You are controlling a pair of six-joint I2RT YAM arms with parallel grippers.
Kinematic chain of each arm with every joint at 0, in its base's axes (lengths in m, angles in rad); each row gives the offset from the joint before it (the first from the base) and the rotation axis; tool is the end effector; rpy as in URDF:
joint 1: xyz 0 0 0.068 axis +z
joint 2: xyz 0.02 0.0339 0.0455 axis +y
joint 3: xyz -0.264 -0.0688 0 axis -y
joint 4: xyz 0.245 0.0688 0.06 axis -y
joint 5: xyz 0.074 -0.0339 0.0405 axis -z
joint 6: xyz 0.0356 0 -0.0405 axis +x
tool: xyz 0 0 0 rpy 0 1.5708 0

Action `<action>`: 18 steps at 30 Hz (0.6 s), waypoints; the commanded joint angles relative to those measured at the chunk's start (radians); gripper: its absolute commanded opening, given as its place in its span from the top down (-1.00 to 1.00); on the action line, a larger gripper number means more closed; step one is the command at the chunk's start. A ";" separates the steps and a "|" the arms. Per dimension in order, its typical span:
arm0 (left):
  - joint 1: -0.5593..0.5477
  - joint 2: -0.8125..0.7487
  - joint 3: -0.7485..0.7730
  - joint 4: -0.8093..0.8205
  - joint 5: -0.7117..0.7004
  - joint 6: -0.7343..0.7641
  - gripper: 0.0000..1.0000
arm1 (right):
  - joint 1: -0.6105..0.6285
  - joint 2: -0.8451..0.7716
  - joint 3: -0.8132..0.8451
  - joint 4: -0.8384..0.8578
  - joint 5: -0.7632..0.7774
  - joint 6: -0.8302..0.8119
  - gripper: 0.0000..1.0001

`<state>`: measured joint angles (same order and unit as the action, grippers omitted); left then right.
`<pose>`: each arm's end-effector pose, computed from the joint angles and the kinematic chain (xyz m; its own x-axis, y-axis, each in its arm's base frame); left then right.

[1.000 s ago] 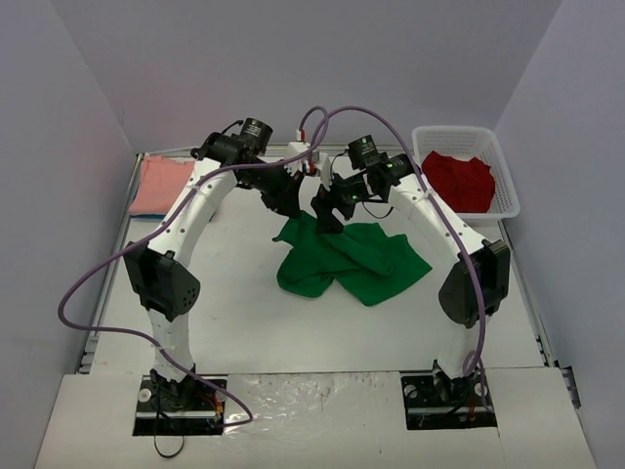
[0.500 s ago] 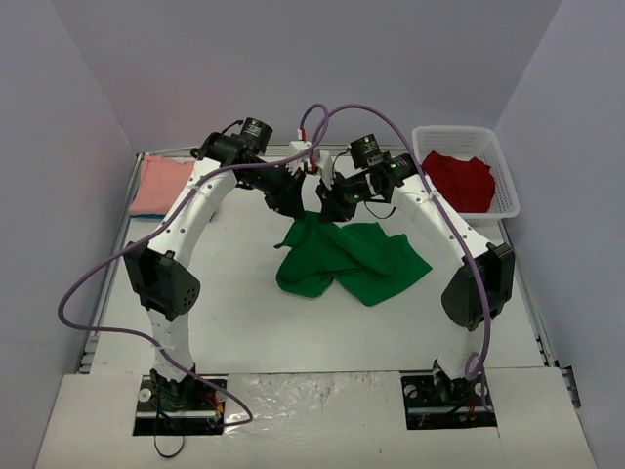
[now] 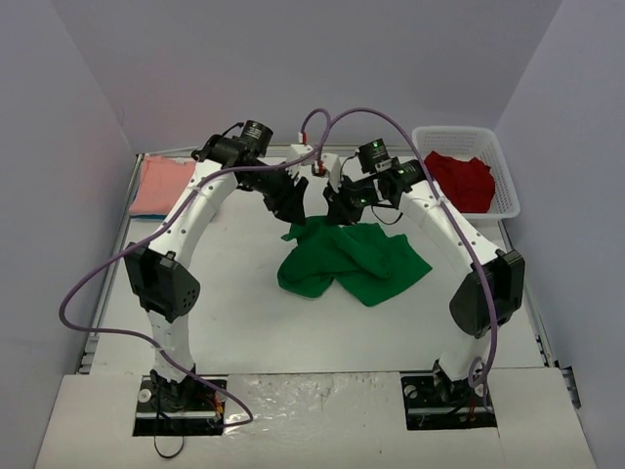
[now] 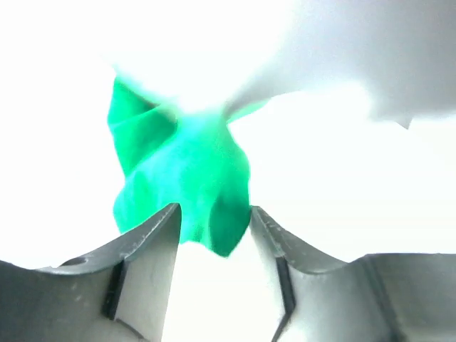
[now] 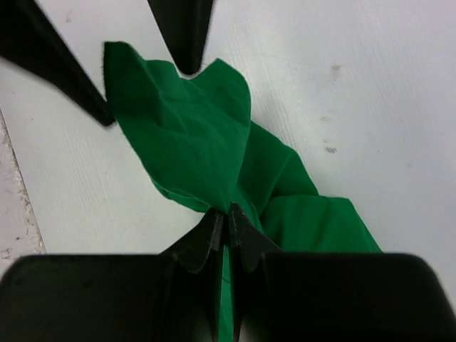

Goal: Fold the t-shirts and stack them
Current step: Flatten out the tshirt

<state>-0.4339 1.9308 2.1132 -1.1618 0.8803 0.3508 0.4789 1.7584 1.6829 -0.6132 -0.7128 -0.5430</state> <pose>0.3486 -0.1918 0.3838 -0.4813 0.4643 -0.7435 0.8765 0.2531 -0.4094 0.3407 0.2031 0.3501 -0.0712 -0.4774 -0.8758 -0.9736 0.2243 -0.0431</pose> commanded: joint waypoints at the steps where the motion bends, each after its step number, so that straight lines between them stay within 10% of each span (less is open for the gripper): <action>1: 0.101 -0.035 -0.042 -0.046 -0.058 0.002 0.13 | -0.106 -0.163 -0.012 0.116 -0.034 0.040 1.00; 18: 0.127 -0.213 -0.542 0.235 0.012 0.036 -0.19 | -0.373 -0.300 -0.106 0.121 0.030 0.049 1.00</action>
<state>-0.2604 1.7596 1.5845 -0.9543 0.8371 0.3450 0.1226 1.4521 1.5932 -0.5129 -0.6987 -0.5041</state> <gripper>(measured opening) 0.596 0.007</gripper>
